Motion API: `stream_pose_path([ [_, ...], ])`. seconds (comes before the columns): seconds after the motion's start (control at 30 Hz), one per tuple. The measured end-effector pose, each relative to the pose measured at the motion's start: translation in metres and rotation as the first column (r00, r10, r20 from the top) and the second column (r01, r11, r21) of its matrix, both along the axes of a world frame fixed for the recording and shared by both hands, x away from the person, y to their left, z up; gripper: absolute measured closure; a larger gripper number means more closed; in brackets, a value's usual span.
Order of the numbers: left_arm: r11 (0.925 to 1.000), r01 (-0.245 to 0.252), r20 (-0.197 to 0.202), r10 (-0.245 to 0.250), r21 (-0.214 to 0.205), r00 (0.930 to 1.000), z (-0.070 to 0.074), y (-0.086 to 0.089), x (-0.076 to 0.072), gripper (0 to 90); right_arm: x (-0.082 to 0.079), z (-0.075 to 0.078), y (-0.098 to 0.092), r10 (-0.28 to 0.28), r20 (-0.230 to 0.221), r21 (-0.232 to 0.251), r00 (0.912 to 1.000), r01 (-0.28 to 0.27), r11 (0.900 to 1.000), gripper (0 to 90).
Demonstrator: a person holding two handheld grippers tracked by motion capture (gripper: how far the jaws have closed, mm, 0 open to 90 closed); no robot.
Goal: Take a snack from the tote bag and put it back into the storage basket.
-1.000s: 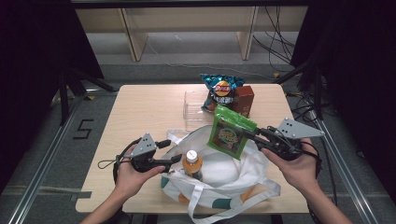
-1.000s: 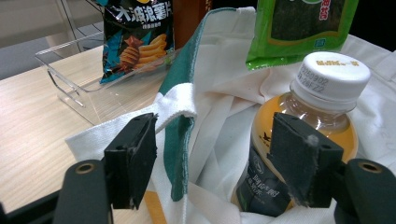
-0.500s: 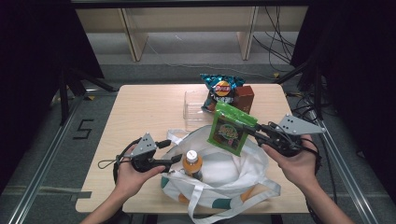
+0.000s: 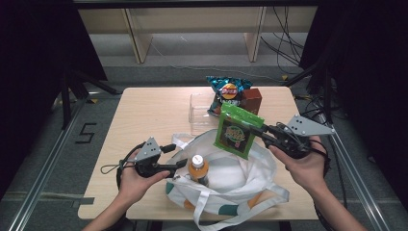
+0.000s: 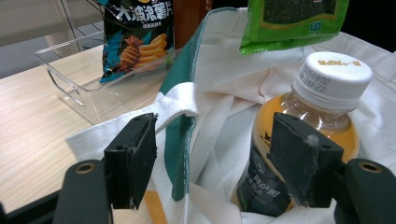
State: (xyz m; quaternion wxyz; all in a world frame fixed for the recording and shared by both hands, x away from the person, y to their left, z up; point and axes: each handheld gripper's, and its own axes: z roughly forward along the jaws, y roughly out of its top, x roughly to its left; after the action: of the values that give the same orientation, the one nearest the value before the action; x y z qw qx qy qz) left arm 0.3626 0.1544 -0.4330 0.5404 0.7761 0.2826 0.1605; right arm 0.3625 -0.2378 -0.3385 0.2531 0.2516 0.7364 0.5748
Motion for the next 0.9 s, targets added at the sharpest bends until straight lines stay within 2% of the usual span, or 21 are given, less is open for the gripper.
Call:
stream_pose_path([
  [0.1, 1.0, 0.001, 0.001, -0.001, 0.001, 1.0, 0.0002, -0.0001, -0.0001, 31.2, -0.0001, 0.0011, 0.0003, 0.001, -0.016, 0.015, 0.9999, -0.001, 0.9999, 79.8],
  [0.13, 1.0, 0.001, 0.001, -0.001, 0.001, 1.0, 0.0002, -0.0001, 0.0, 31.2, 0.0012, 0.0019, -0.0004, 0.001, 0.002, 0.007, 1.0, -0.001, 1.0, 79.8],
  [0.2, 1.0, 0.002, 0.0, -0.002, 0.0, 1.0, -0.0001, -0.0001, 0.0001, 31.2, 0.0001, 0.0029, 0.0002, -0.004, -0.015, 0.016, 0.9999, 0.004, 0.9999, 79.8],
  [0.23, 1.0, 0.002, 0.0, -0.002, 0.001, 1.0, -0.0001, -0.0001, 0.0002, 31.2, 0.0016, 0.0037, -0.0004, 0.003, 0.001, 0.011, 1.0, -0.003, 0.9999, 79.8],
  [0.27, 1.0, 0.002, -0.001, -0.002, 0.001, 1.0, -0.0001, -0.0001, 0.0002, 31.2, 0.001, 0.0041, -0.0002, 0.002, -0.012, 0.018, 0.9999, -0.002, 0.9998, 79.8],
  [0.3, 1.0, 0.002, 0.0, -0.002, 0.001, 1.0, -0.0001, -0.0001, 0.0, 31.3, 0.0019, 0.0051, -0.0011, -0.01, 0.009, 0.009, 0.9999, 0.01, 0.9999, 79.8],
  [0.37, 1.0, 0.001, 0.001, -0.001, 0.003, 1.0, 0.0001, -0.0002, -0.0001, 31.3, 0.0015, 0.0052, -0.0006, -0.002, -0.01, 0.023, 1.0, 0.002, 0.9997, 79.9],
  [0.43, 1.0, 0.001, 0.0, -0.001, 0.001, 1.0, 0.0001, -0.0002, -0.0001, 31.2, 0.0023, 0.0055, -0.0009, -0.005, -0.009, 0.024, 0.9999, 0.005, 0.9997, 79.9],
  [0.5, 1.0, 0.002, 0.001, -0.002, 0.002, 1.0, 0.0002, -0.0001, -0.0001, 31.2, 0.0046, 0.0062, -0.0019, -0.004, 0.015, 0.014, 0.9999, 0.004, 0.9999, 79.9],
  [0.6, 1.0, 0.002, 0.001, -0.002, 0.002, 1.0, 0.0001, -0.0002, -0.0002, 31.2, 0.0048, 0.0064, -0.0014, -0.009, -0.007, 0.032, 0.9999, 0.009, 0.9994, 79.9],
  [0.63, 1.0, 0.006, 0.002, -0.006, -0.003, 1.0, 0.0, -0.0003, 0.0001, 31.3, 0.0055, 0.0065, -0.0014, -0.008, -0.004, 0.035, 1.0, 0.008, 0.9994, 79.9],
  [0.67, 1.0, 0.006, 0.002, -0.005, -0.003, 1.0, 0.0001, -0.0003, 0.0001, 31.2, 0.0079, 0.0073, -0.0022, -0.007, 0.031, 0.017, 0.9995, 0.007, 0.9998, 79.9],
  [0.7, 1.0, 0.004, 0.002, -0.004, -0.001, 1.0, 0.0002, -0.0002, 0.0, 31.2, 0.0062, 0.0071, -0.0009, -0.01, -0.008, 0.037, 0.9999, 0.01, 0.9993, 80.0],
  [0.8, 1.0, 0.003, 0.002, -0.003, 0.003, 1.0, -0.0001, -0.0003, 0.0001, 31.2, 0.0084, 0.009, -0.0016, -0.02, 0.015, 0.026, 0.9997, 0.02, 0.9995, 80.0],
  [0.83, 1.0, 0.003, 0.002, -0.003, 0.003, 1.0, -0.0002, -0.0003, 0.0001, 31.2, 0.008, 0.0092, -0.0008, -0.014, -0.001, 0.038, 0.9999, 0.014, 0.9992, 80.0],
  [0.87, 1.0, 0.004, 0.002, -0.004, 0.003, 1.0, -0.0001, -0.0003, 0.0001, 31.2, 0.0093, 0.0099, -0.0012, -0.019, 0.014, 0.028, 0.9997, 0.019, 0.9994, 80.0],
  [0.9, 1.0, 0.004, 0.002, -0.004, 0.004, 1.0, -0.0001, -0.0003, 0.0001, 31.3, 0.0092, 0.01, -0.0006, -0.021, 0.005, 0.036, 0.9998, 0.021, 0.9991, 80.0],
])
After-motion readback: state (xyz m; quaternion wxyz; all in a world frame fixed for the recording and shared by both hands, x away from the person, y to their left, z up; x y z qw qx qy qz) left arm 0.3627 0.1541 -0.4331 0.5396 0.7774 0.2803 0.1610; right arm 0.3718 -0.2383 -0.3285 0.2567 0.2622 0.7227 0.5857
